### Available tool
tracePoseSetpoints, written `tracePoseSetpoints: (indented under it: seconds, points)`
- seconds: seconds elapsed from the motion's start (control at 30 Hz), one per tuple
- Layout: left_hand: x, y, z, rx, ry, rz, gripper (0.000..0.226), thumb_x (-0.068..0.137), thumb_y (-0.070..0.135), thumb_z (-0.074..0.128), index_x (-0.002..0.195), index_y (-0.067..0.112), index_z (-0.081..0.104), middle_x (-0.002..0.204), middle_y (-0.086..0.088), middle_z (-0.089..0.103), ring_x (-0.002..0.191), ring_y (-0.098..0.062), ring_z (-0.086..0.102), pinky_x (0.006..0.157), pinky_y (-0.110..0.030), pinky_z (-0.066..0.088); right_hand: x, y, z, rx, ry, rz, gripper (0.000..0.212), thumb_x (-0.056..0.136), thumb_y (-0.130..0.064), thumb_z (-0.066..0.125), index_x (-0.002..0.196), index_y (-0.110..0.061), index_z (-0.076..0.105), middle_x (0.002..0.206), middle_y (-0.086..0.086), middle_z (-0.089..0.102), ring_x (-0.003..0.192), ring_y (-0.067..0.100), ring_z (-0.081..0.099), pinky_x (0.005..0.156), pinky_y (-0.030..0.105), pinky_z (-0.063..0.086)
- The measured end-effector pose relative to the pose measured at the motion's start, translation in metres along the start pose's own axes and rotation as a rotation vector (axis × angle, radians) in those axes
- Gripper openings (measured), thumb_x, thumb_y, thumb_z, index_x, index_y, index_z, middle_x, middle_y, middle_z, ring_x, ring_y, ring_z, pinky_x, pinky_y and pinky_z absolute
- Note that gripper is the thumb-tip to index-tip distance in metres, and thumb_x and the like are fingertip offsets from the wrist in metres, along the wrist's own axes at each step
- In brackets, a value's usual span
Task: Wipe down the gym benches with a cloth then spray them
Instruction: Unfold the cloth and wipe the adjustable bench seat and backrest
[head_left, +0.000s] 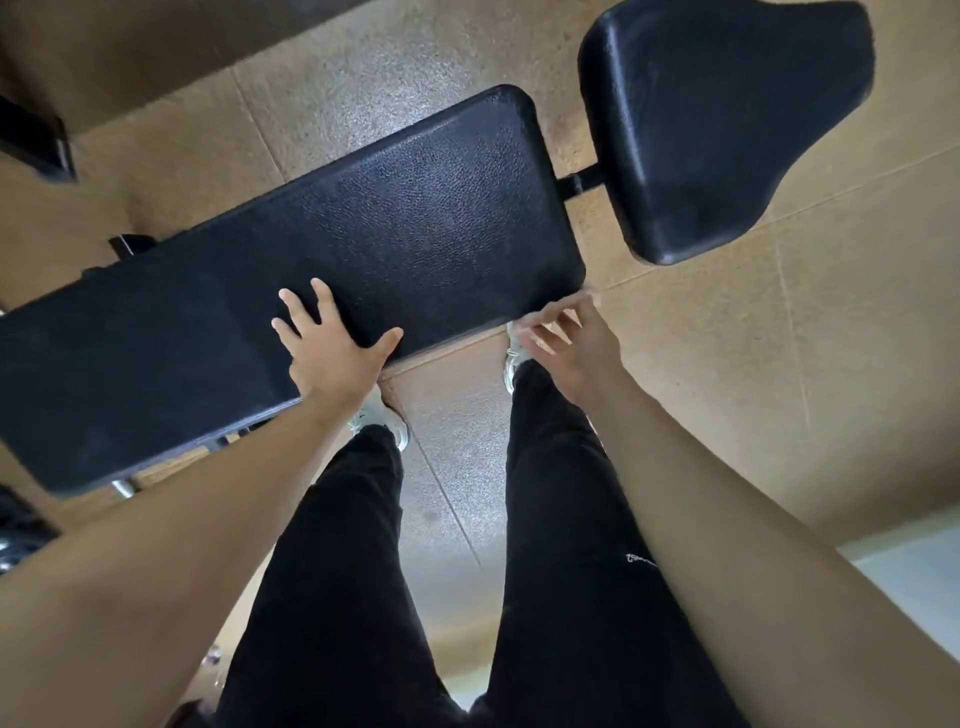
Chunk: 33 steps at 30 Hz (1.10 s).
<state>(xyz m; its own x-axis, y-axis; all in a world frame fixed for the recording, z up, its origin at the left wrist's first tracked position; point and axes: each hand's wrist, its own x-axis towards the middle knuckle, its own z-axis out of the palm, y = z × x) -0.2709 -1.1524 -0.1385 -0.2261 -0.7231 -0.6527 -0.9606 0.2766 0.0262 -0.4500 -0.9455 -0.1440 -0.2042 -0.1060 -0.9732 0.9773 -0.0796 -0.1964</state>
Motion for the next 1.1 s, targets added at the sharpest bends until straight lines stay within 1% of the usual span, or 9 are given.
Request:
tracePoseSetpoints:
  seconds: [0.3, 0.43, 0.57, 0.63, 0.73, 0.83, 0.9, 0.97, 1.1]
  points:
    - [-0.011, -0.053, -0.003, 0.075, -0.036, 0.273, 0.092, 0.089, 0.064, 0.065, 0.162, 0.029, 0.021, 0.173, 0.001, -0.001, 0.158, -0.031, -0.005, 0.094, -0.058, 0.051, -0.012, 0.084, 0.036, 0.189, -0.149, 0.125, 0.019, 0.095, -0.015, 0.055, 0.080, -0.011, 0.064, 0.133, 0.012, 0.055, 0.126, 0.041, 0.052, 0.090, 0.053, 0.056]
    - [-0.008, -0.086, -0.005, -0.003, -0.047, 0.432, 0.076, 0.092, 0.048, 0.069, 0.157, 0.027, 0.036, 0.172, 0.003, 0.011, 0.159, -0.025, -0.001, 0.095, -0.053, 0.052, -0.017, 0.121, 0.057, 0.159, -0.172, 0.125, 0.005, 0.083, -0.004, 0.058, 0.082, -0.009, 0.059, 0.121, 0.013, 0.058, 0.128, 0.042, 0.053, 0.091, 0.054, 0.056]
    - [-0.012, -0.121, -0.005, -0.139, -0.072, 0.531, 0.066, 0.097, 0.034, 0.067, 0.156, 0.022, 0.040, 0.163, 0.003, 0.036, 0.155, -0.019, 0.021, 0.118, -0.046, 0.038, -0.020, 0.157, 0.078, 0.154, -0.145, 0.120, 0.012, 0.081, 0.003, 0.058, 0.088, -0.006, 0.057, 0.121, 0.015, 0.058, 0.125, 0.042, 0.056, 0.094, 0.055, 0.055]
    - [-0.017, -0.145, -0.003, -0.185, -0.065, 0.530, 0.063, 0.097, 0.029, 0.068, 0.154, 0.018, 0.044, 0.159, 0.000, 0.043, 0.151, -0.023, 0.029, 0.120, -0.046, 0.035, -0.028, 0.175, 0.091, 0.120, -0.114, 0.118, 0.011, 0.085, 0.006, 0.055, 0.089, -0.003, 0.062, 0.124, 0.018, 0.060, 0.121, 0.039, 0.060, 0.096, 0.053, 0.055]
    - [-0.021, -0.190, 0.000, -0.191, -0.024, 0.464, 0.062, 0.094, 0.024, 0.070, 0.151, 0.017, 0.048, 0.158, -0.003, 0.043, 0.149, -0.026, 0.032, 0.119, -0.047, 0.036, -0.033, 0.202, 0.110, 0.074, -0.032, 0.088, 0.033, 0.091, 0.006, 0.052, 0.124, 0.002, 0.055, 0.110, 0.015, 0.063, 0.111, 0.034, 0.062, 0.103, 0.053, 0.050]
    - [-0.019, -0.232, 0.000, -0.144, 0.042, 0.343, 0.066, 0.091, 0.022, 0.071, 0.151, 0.015, 0.047, 0.163, -0.009, 0.033, 0.150, -0.033, 0.028, 0.119, -0.050, 0.036, -0.033, 0.225, 0.120, 0.008, -0.070, 0.123, 0.009, 0.089, 0.003, 0.059, 0.084, -0.004, 0.062, 0.113, 0.012, 0.064, 0.111, 0.032, 0.064, 0.102, 0.050, 0.052]
    - [-0.016, -0.256, -0.001, -0.105, 0.037, 0.224, 0.072, 0.091, 0.029, 0.070, 0.155, 0.019, 0.039, 0.168, -0.012, 0.020, 0.153, -0.037, 0.019, 0.120, -0.054, 0.033, -0.035, 0.235, 0.123, -0.057, -0.113, 0.137, 0.018, 0.075, 0.002, 0.072, 0.075, -0.008, 0.057, 0.116, 0.011, 0.064, 0.114, 0.031, 0.065, 0.101, 0.047, 0.053]
    - [-0.013, -0.274, -0.003, -0.084, 0.004, 0.114, 0.076, 0.093, 0.036, 0.067, 0.159, 0.025, 0.031, 0.170, -0.011, 0.011, 0.155, -0.037, 0.011, 0.121, -0.055, 0.029, -0.034, 0.243, 0.123, -0.011, -0.128, 0.182, 0.024, 0.068, 0.003, 0.075, 0.082, -0.008, 0.058, 0.126, 0.012, 0.062, 0.109, 0.031, 0.067, 0.095, 0.045, 0.056]
    - [-0.009, -0.298, -0.001, -0.035, -0.001, 0.164, 0.081, 0.090, 0.038, 0.065, 0.161, 0.031, 0.026, 0.171, -0.007, 0.008, 0.156, -0.034, 0.009, 0.121, -0.056, 0.027, -0.030, 0.254, 0.128, 0.121, -0.142, 0.251, 0.012, 0.094, -0.001, 0.061, 0.104, -0.007, 0.057, 0.126, 0.013, 0.059, 0.076, 0.028, 0.074, 0.074, 0.043, 0.060]
